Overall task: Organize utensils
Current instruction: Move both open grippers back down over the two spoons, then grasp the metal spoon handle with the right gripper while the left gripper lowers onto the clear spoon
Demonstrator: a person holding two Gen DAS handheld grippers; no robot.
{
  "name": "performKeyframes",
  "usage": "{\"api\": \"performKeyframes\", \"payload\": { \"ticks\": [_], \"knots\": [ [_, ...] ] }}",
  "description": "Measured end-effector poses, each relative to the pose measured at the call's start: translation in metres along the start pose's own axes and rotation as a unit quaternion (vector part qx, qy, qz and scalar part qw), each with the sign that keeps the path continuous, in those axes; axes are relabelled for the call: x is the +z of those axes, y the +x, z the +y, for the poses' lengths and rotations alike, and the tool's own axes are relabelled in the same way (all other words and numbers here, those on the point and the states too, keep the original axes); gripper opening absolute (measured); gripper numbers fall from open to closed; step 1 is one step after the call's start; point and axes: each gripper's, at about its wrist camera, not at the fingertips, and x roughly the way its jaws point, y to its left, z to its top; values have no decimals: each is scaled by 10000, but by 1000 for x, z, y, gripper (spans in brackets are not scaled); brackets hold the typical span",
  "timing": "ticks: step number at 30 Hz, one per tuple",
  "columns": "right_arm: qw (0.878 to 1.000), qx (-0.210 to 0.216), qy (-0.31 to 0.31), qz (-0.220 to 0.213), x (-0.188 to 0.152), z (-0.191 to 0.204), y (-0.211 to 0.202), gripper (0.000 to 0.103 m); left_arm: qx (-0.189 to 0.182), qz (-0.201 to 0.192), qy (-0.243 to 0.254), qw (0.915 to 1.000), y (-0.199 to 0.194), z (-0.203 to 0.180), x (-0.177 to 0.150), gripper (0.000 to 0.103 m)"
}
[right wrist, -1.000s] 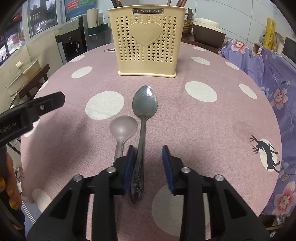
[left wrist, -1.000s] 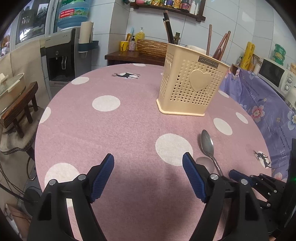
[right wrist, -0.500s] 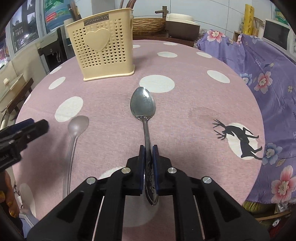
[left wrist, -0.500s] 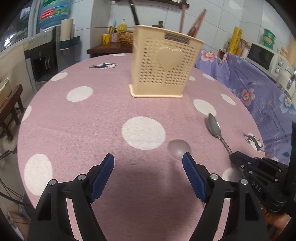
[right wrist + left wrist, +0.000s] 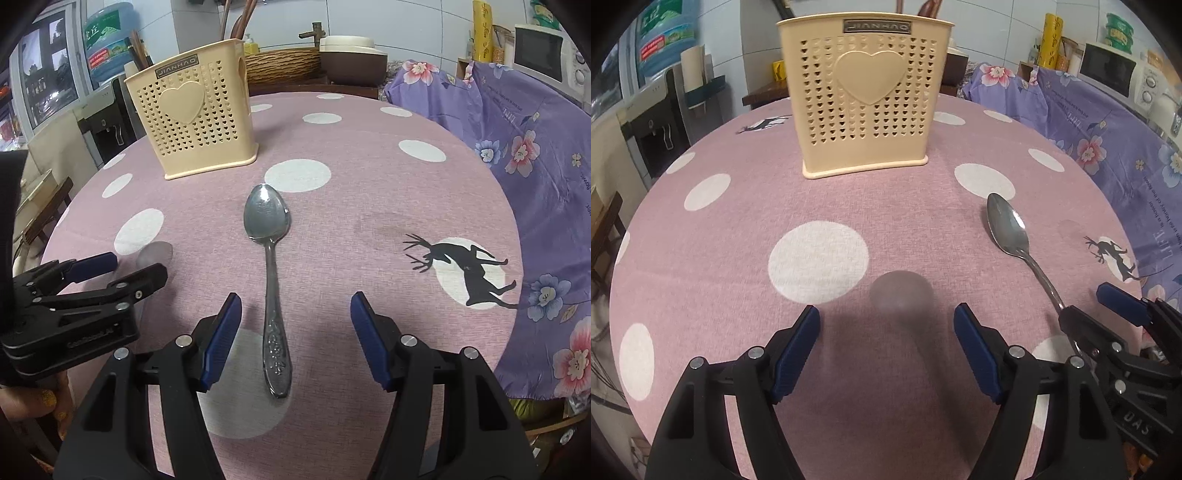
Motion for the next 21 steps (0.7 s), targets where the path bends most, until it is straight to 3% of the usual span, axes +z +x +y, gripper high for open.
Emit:
{"api": "performKeyframes", "payload": {
  "ticks": [10,21],
  "knots": [
    [10000,31,-21,-28,3,-2,-1,62,139,45,181,9997,10,-8,15,38],
    [9998,188,-35,74,14,1,4,62,-188,-37,-139,9997,4,9,22,36]
  ]
}}
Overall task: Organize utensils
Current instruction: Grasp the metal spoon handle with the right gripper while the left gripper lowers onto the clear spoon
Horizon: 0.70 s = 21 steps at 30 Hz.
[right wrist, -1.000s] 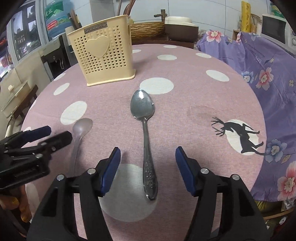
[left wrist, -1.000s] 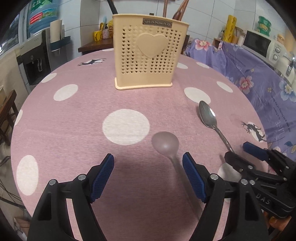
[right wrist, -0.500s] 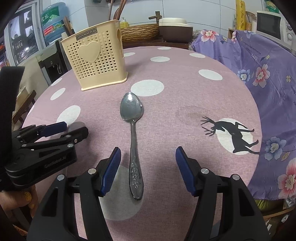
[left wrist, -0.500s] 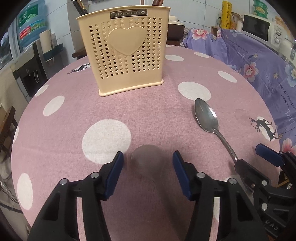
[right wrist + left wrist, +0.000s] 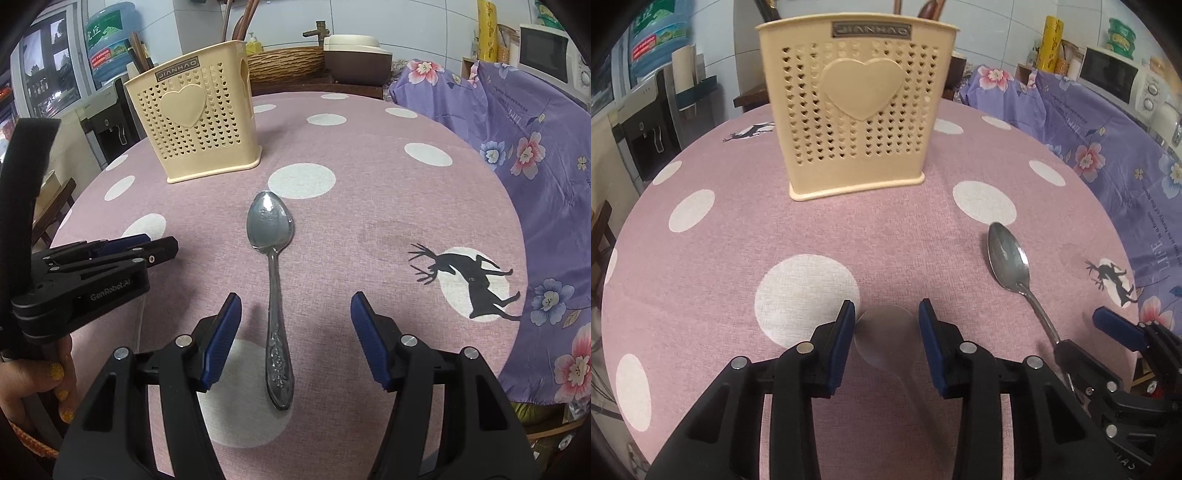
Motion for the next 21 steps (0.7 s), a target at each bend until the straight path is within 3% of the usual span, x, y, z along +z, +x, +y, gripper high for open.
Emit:
{"api": "performKeyframes", "payload": {
  "ticks": [13,21],
  "knots": [
    [9983,357,-368,283,26,10,25,62,-99,-1119,-433,9927,-78,34,34,35],
    [9971,223,-507,520,43,15,52,62,-130,-1432,-435,9886,-97,40,47,31]
  ]
}}
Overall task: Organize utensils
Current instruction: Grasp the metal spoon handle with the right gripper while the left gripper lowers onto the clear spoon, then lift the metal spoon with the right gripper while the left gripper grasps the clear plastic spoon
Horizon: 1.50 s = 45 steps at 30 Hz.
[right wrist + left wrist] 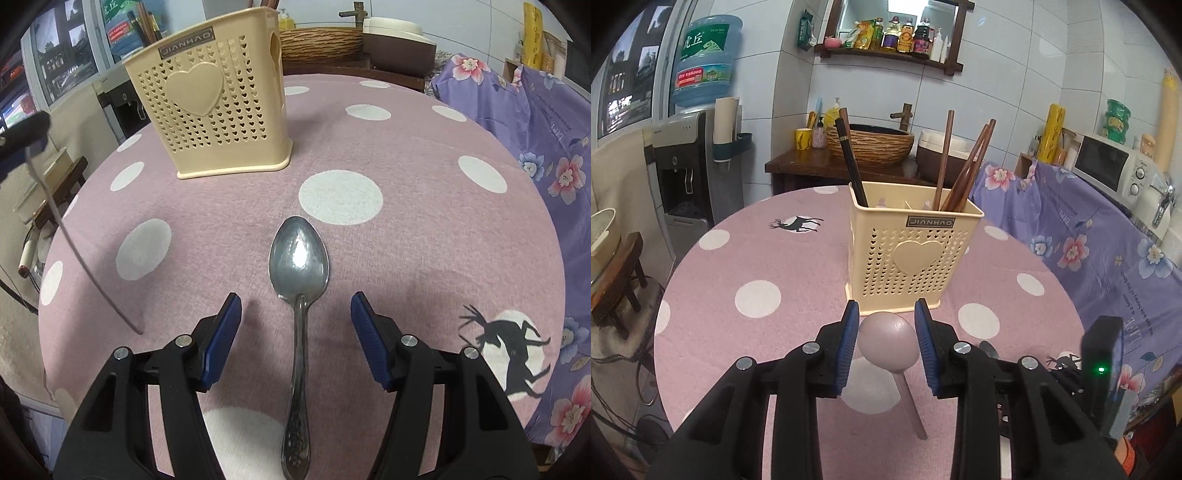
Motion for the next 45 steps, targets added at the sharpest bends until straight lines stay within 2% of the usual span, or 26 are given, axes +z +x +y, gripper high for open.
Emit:
{"api": "performKeyframes", "payload": {
  "ticks": [5,9,10,12,18,26,29,31,39,45],
  "knots": [
    [9999,-130,-58,70,13,2,11,61,27,-17,21,10000,0,1,0,30],
    [9996,-269,-105,66,20,5,16,50,21,-16,0,10000,0,3,0,30],
    [9993,-349,-157,54,21,6,17,42,20,-19,1,10000,0,3,0,30],
    [9993,-324,-170,59,22,7,17,38,14,-30,13,10000,-1,4,0,30],
    [9997,-241,-60,-8,25,4,12,38,-4,-55,66,10000,-1,3,0,29],
    [9974,9,88,-719,36,2,-47,38,-16,-104,105,9999,-2,2,2,26],
    [9944,158,143,-1034,40,0,-74,38,-9,-135,143,9998,-3,0,2,21],
    [9928,264,190,-1156,42,-1,-86,38,-68,-69,147,9998,-1,-1,3,12],
    [9917,271,320,-1217,41,-5,-91,38,-68,91,106,9999,8,2,-3,12],
    [9911,295,317,-1257,41,-3,-95,38,100,149,3,9998,11,18,-8,12]
  ]
}}
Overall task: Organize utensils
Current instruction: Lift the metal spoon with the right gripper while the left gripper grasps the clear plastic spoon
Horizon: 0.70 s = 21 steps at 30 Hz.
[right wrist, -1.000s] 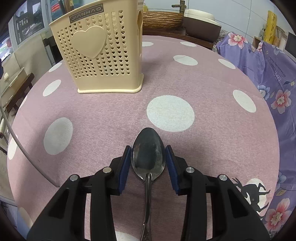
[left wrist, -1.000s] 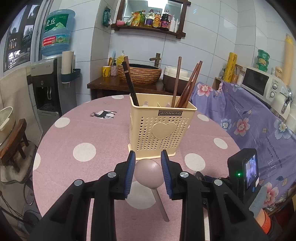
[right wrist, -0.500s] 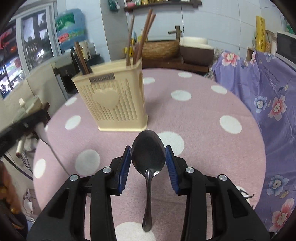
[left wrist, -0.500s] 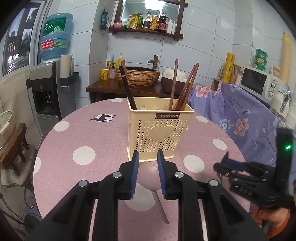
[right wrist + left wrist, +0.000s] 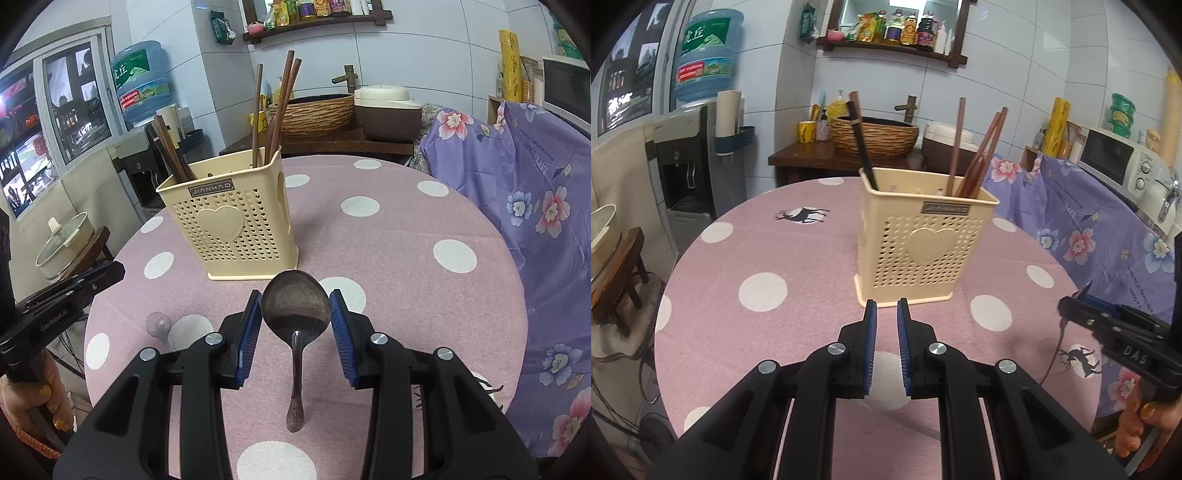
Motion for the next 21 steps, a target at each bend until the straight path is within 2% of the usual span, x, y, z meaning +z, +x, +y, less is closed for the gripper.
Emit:
{"api": "performKeyframes", "payload": {
  "ticks": [2,3,6,9,12,16,21],
  "knots": [
    [10000,-10,-14,-15,0,1,-2,38,182,72,-78,9998,2,11,-5,13],
    [10000,-26,-19,-24,-1,1,-2,38,270,125,-162,9994,3,17,-8,17],
    [10000,-43,-27,-49,-2,2,-5,38,423,365,-404,9976,10,32,-21,46],
    [10000,-18,-24,-39,-4,3,-5,38,470,722,-570,9947,22,42,-38,48],
    [10000,13,-10,-23,-6,5,-6,38,404,1064,-806,9902,36,43,-51,57],
    [10000,45,-19,-26,-7,7,-8,38,495,1210,-635,9894,53,27,-58,66],
    [10000,66,-32,-23,-8,8,-10,38,776,1299,-456,9874,73,16,-59,65]
  ]
}}
